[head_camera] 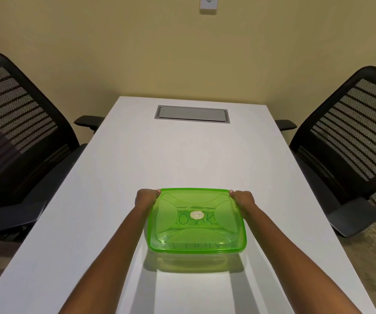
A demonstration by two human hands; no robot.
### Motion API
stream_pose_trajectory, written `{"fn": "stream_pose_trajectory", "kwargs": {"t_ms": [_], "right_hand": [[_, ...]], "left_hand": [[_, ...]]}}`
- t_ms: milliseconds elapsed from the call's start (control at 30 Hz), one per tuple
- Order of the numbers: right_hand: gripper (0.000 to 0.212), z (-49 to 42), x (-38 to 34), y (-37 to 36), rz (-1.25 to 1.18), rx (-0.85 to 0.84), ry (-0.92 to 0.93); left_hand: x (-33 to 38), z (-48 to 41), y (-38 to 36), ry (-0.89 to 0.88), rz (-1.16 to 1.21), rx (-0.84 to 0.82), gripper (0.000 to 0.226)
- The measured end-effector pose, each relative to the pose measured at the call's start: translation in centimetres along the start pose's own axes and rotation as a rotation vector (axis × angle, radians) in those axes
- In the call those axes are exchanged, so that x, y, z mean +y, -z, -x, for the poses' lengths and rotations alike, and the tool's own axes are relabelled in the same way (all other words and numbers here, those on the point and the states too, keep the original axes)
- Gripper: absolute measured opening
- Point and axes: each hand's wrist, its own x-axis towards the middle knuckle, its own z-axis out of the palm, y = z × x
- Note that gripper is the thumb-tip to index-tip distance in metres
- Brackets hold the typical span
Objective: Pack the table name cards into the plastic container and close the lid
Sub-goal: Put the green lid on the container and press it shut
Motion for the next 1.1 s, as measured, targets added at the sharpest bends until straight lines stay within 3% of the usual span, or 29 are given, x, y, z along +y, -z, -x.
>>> {"fn": "stream_pose_trajectory", "kwargs": {"t_ms": [133, 300, 467, 733, 1100], "right_hand": [[0.039, 0.1, 0.1, 0.4, 0.065, -0.015, 0.041], [0.042, 2.2, 0.3, 0.3, 0.285, 0.027, 0.210], [0.046, 4.7, 2.8, 0.5, 0.259, 0.123, 0.232], [0.043, 7.8, 6.9, 1.7, 0.253, 0.187, 0.205], [0.056, 9.0, 6.6, 1.6, 0.324, 0.209, 0.192]], "left_hand": [[0.0, 0.8, -0.3, -0.041, -0.036, 0.035, 0.037], [-1.0, 3.9, -1.4, -0.173, -0.301, 0.215, 0.039], [-2.9, 5.8, -1.2, -0.191, -0.468, 0.275, 0.045], [-6.2, 9.0, -0.3, -0.103, -0.368, 0.279, 0.051], [-6.4, 10.2, -0.4, -0.070, -0.304, 0.271, 0.056]]}}
